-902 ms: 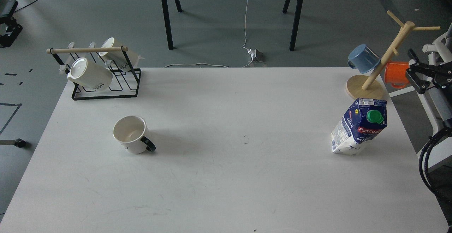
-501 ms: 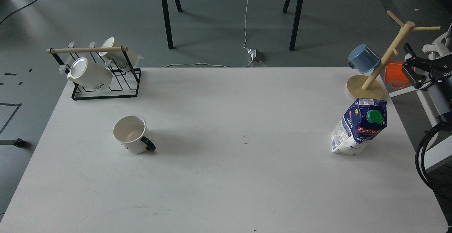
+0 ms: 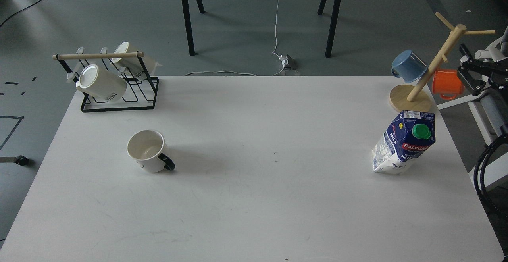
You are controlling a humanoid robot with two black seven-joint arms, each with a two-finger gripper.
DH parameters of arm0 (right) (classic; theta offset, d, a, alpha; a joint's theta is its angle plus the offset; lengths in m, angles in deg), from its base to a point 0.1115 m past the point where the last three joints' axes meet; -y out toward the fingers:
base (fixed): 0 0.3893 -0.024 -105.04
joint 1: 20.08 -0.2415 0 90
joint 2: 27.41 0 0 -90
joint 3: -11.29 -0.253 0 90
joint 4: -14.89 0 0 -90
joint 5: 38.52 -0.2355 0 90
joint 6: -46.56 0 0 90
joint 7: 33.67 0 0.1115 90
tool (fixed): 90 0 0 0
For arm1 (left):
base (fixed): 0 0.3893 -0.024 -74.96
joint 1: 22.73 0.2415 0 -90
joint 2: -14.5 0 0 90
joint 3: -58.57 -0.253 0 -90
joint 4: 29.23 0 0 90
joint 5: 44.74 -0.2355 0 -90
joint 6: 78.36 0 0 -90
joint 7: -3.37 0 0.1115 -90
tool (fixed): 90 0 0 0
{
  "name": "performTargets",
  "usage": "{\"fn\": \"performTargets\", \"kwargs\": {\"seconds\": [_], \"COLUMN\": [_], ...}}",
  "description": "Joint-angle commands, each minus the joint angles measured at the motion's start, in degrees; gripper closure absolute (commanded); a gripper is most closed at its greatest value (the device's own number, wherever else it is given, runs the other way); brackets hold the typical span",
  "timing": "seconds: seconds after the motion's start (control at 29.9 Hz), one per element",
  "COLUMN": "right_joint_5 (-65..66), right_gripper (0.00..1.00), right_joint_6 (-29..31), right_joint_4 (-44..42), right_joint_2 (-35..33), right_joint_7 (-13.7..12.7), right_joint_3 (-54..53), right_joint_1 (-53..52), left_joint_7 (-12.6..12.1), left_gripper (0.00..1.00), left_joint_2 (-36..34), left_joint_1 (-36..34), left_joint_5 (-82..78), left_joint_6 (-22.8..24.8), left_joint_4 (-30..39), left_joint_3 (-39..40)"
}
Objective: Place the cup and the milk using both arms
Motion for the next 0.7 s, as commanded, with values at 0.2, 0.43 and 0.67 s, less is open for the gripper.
{"fn": "performTargets", "kwargs": {"seconds": [0.2, 0.43, 0.67], "right_joint_5": [0.3, 0.3, 0.3], "right_gripper": [0.02, 0.02, 0.02], "right_joint_6": [0.0, 0.0, 0.0], "right_joint_4": [0.1, 0.8, 1.3], "right_joint_2": [-0.5, -0.9, -1.2], "right_joint_7": [-0.3, -0.3, -0.3], "right_joint_3": [-0.1, -0.2, -0.1], "right_joint_1": [0.4, 1.1, 2.3], "left_joint_7": [0.0, 0.0, 0.0], "left_gripper": [0.01, 0.01, 0.01], "left_joint_2": [-0.1, -4.7, -8.0], "left_joint_1": [-8.4, -5.1, -4.7], "left_joint_5": [-55.0, -95.4, -109.2], "left_joint_6": [0.0, -2.4, -17.0], "left_joint_4": [11.4, 23.7, 20.5], "left_joint_3": [0.0, -5.3, -19.4]}}
